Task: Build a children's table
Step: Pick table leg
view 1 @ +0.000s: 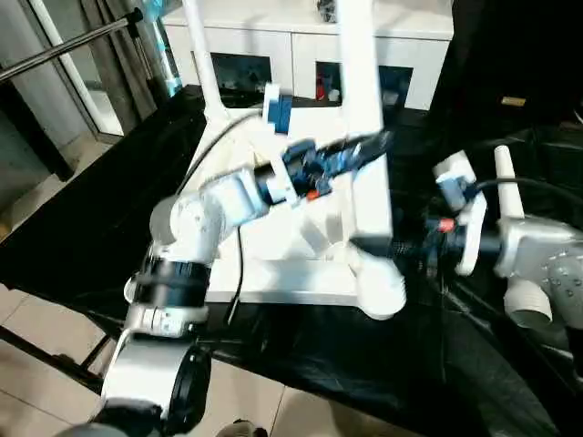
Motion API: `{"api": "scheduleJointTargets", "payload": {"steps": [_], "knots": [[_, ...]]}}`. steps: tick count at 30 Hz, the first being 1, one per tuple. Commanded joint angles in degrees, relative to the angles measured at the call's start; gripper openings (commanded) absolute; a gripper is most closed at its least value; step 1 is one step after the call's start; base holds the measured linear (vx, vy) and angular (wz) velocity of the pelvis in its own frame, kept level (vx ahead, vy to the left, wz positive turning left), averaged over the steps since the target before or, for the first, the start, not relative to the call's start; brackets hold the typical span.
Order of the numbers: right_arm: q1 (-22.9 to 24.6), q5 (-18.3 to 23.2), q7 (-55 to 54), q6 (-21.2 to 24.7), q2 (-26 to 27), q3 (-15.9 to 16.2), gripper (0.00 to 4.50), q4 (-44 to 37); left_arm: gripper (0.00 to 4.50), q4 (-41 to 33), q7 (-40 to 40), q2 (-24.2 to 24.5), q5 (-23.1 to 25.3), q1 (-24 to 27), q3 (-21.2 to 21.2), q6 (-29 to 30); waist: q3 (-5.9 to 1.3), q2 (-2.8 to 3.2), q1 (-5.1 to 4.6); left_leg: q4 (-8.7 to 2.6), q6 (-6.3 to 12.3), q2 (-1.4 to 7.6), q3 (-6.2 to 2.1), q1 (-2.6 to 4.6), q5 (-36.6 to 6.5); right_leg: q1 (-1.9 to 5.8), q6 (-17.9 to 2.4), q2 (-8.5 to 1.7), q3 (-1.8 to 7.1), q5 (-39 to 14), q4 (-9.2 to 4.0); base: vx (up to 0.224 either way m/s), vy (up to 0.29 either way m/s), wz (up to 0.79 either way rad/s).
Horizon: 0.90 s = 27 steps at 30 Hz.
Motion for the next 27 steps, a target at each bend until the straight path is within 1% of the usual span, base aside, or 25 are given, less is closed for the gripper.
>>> {"api": "scheduleJointTargets", "payload": {"steps": [1, 2, 4, 5, 6, 7, 8, 10, 11, 12, 13, 14, 15, 16, 18, 19, 20, 22, 23, 24, 25, 26, 27], "knots": [[-0.5, 0.8, 0.6, 1.1, -0.2, 1.1, 4.02, -1.3, 1.81, 0.3, -0.9, 0.2, -0.8, -0.9, 0.0, -0.6, -4.46, -1.95, 0.22, -3.3, 4.04, 2.39, -1.23, 1.22, -5.9, 3.2, -12.6, -2.9, 1.94, -11.2, -4.05, 0.0, 0.0, 0.0], [-0.7, 0.0, 0.2, 1.1, 0.0, 1.9, 3.73, -0.9, 1.81, 0.2, -1.0, 0.2, -0.9, -0.9, -0.1, -0.5, -4.5, -1.97, 0.19, -3.28, 4.15, 2.36, -1.22, 1.18, -5.3, 3.2, -12.7, -2.82, 1.96, -10.5, -3.94, 0.0, 0.0, 0.0], [-1.1, -0.8, -0.3, 0.7, 0.3, 2.4, 3.65, 0.0, 1.81, 0.3, -1.6, 0.3, -0.9, -0.9, -0.3, -0.6, -4.54, -1.99, 0.2, -3.21, 4.1, 2.33, -1.19, 1.21, -5.2, 3.14, -12.9, -2.84, 1.96, -10.4, -3.93, 0.0, 0.0, 0.0], [-1.3, -1.0, -0.6, 0.6, 0.5, 2.5, 3.46, 0.3, 1.8, 0.4, -1.8, 0.4, -0.8, -0.9, -0.4, -0.7, -4.53, -2.0, 0.19, -3.21, 4.09, 2.3, -1.17, 1.18, -5.1, 3.14, -12.9, -2.86, 1.97, -10.5, -3.94, 0.0, 0.0, 0.0], [-1.4, -1.1, -0.8, 0.5, 0.7, 2.5, 3.46, 0.5, 1.8, 0.4, -2.1, 0.5, -0.7, -0.8, -0.4, -0.8, -4.53, -1.99, 0.22, -3.22, 4.06, 2.31, -1.17, 1.21, -5.2, 3.12, -12.9, -2.86, 1.97, -10.8, -3.98, 0.0, 0.0, 0.0], [-1.5, -1.2, -1.0, 0.3, 0.8, 2.5, 3.31, 0.7, 1.8, 0.4, -2.2, 0.6, -0.7, -0.7, -0.4, -0.8, -4.51, -2.48, 0.17, -3.23, 4.1, 2.3, -1.1, 1.15, -5.1, 3.16, -12.9, -2.85, 1.99, -10.8, -4.01, 0.0, 0.0, 0.0], [-1.5, -1.2, -1.2, 0.2, 0.9, 2.5, 3.21, 0.8, 1.8, 0.4, -2.4, 0.6, -0.6, -0.7, -0.4, -0.9, -4.55, -2.25, 0.29, -3.25, 4.07, 2.36, -1.18, 1.2, -4.9, 3.12, -12.9, -2.9, 1.98, -10.9, -3.91, 0.0, 0.0, 0.0], [-1.5, -1.1, -1.4, 0.0, 1.0, 2.5, 3.02, 0.8, 1.8, 0.4, -2.5, 0.7, -0.5, -0.6, -0.4, -0.9, -4.53, -2.18, 0.28, -3.25, 4.03, 2.39, -1.18, 1.24, -5.0, 3.09, -12.8, -2.86, 1.99, -11.0, -3.89, 0.0, 0.0, 0.0], [-1.4, -1.2, -1.8, -0.2, 1.1, 2.6, 2.92, 0.9, 1.8, 0.3, -2.6, 0.7, -0.5, -0.4, -0.4, -1.0, -4.52, -2.3, 0.27, -3.25, 4.05, 2.37, -1.15, 1.24, -4.9, 3.09, -12.8, -2.86, 2.0, -11.0, -3.87, 0.0, 0.0, 0.0], [-1.4, -1.2, -1.8, -0.2, 1.1, 2.6, 2.92, 0.9, 1.8, 0.3, -2.6, 0.7, -0.5, -0.4, -0.4, -1.0, -4.5, -2.26, 0.25, -3.22, 4.1, 2.35, -1.14, 1.19, -4.9, 3.09, -12.7, -2.86, 2.01, -11.0, -3.9, 0.0, 0.0, 0.0], [-1.3, -1.4, -2.3, -0.4, 1.3, 2.7, 2.76, 0.8, 1.8, 0.1, -2.8, 0.8, -0.4, -0.2, -0.5, -1.0, -4.52, -2.26, 0.24, -3.23, 4.11, 2.36, -1.13, 1.22, -4.8, 3.08, -12.7, -2.86, 2.02, -11.0, -3.9, 0.0, 0.0, 0.0], [-1.3, -1.5, -2.4, -0.5, 1.4, 2.8, 2.76, 0.8, 1.8, 0.0, -2.8, 0.8, -0.4, -0.1, -0.5, -1.0, -4.5, -2.25, 0.24, -3.24, 4.12, 2.34, -1.13, 1.19, -4.9, 3.09, -12.6, -2.87, 2.0, -11.1, -3.91, 0.0, 0.0, 0.0], [-1.2, -1.6, -2.6, -0.5, 1.5, 2.7, 2.57, 0.8, 1.8, 0.0, -2.8, 0.8, -0.5, 0.0, -0.4, -0.9, -4.51, -2.24, 0.23, -3.23, 4.05, 2.35, -1.14, 1.22, -5.1, 3.09, -12.5, -2.89, 1.99, -11.4, -3.94, 0.0, 0.0, 0.0], [-1.2, -1.6, -3.1, -0.5, 1.8, 2.5, 2.48, 0.7, 1.8, -0.2, -2.8, 0.7, -0.6, 0.3, -0.4, -0.6, -4.51, -2.54, 0.19, -3.26, 4.08, 2.38, -1.12, 1.21, -4.9, 3.1, -12.5, -2.87, 2.02, -11.2, -3.92, 0.0, 0.0, 0.0], [-1.2, -1.6, -3.9, -0.5, 2.3, 2.2, 2.32, 0.5, 1.8, -0.6, -2.8, 0.7, -0.6, 0.6, -0.5, -0.6, -4.5, -2.34, 0.16, -3.26, 4.1, 2.35, -1.14, 1.16, -4.7, 3.03, -12.5, -2.82, 2.0, -11.1, -3.85, 0.0, 0.0, 0.0], [-1.3, -1.7, -5.3, -0.6, 3.1, 1.8, 2.32, 0.5, 1.8, -1.1, -2.6, 0.8, 0.1, 1.0, -0.8, -1.5, -4.53, -2.46, 0.11, -3.31, 4.07, 2.43, -1.19, 1.23, -4.6, 3.02, -12.5, -2.88, 2.03, -11.0, -3.84, 0.0, 0.0, 0.0], [-1.6, -2.1, -6.5, -0.9, 3.8, 1.7, 2.23, 0.6, 2.15, -1.1, -1.2, 0.6, 1.1, 1.0, -0.9, -2.2, -4.47, -2.42, -0.04, -3.32, 4.03, 2.38, -1.13, 1.19, -4.8, 2.97, -12.4, -2.81, 2.02, -11.2, -3.94, 0.0, 0.0, 0.0], [-2.4, -3.7, -11.0, -1.5, 5.9, 1.3, 2.05, 0.7, 2.5, -0.5, 2.6, -0.3, 2.0, 1.0, -0.1, -2.9, -4.53, -2.15, -0.2, -3.37, 3.2, 2.47, -1.18, 1.35, -5.1, 2.88, -12.4, -2.73, 2.04, -10.8, -3.95, 0.0, 0.0, 0.0], [-2.5, -4.1, -11.9, -1.7, 6.3, 1.3, 1.99, 0.7, 2.53, -0.4, 3.3, -0.5, 2.1, 1.0, 0.1, -3.0, -4.54, -1.77, -0.21, -3.39, 2.8, 2.48, -1.26, 1.37, -5.1, 2.83, -12.5, -2.72, 2.03, -10.5, -3.82, 0.0, 0.0, 0.0], [-2.8, -5.8, -15.4, -2.1, 7.8, 1.5, 1.99, 0.4, 2.53, -0.7, 7.9, -1.3, 4.4, 1.3, -0.1, -4.2, -4.51, -1.68, -0.38, -3.47, 2.26, 2.43, -1.27, 1.46, -5.8, 2.82, -12.3, -2.62, 1.98, -10.5, -4.03, 0.0, 0.0, 0.0], [-2.8, -6.8, -17.2, -2.5, 8.6, 1.7, 1.96, 0.2, 2.59, -0.4, 11.9, -2.0, 6.5, 1.3, -0.2, -5.1, -4.53, -1.78, -0.55, -3.5, 1.75, 2.51, -1.37, 1.38, -5.9, 2.94, -12.1, -2.57, 2.01, -9.9, -3.91, 0.0, 0.0, 0.0], [-2.8, -7.4, -18.2, -2.8, 9.0, 1.8, 1.94, 0.1, 2.72, -0.2, 14.5, -2.5, 8.0, 1.2, -0.3, -5.7, -4.53, -1.85, -0.5, -3.51, 1.69, 2.5, -1.34, 1.44, -6.1, 2.99, -11.9, -2.65, 2.02, -10.1, -4.04, 0.0, 0.0, 0.0], [-2.9, -7.8, -19.3, -2.8, 9.6, 1.8, 1.94, 0.0, 2.72, 0.2, 17.7, -2.8, 9.8, 1.1, -0.7, -5.9, -4.59, -1.79, -0.34, -3.48, 1.43, 2.57, -1.3, 1.58, -6.2, 2.93, -11.8, -2.7, 2.13, -10.1, -4.05, 0.0, 0.0, 0.0]]}}
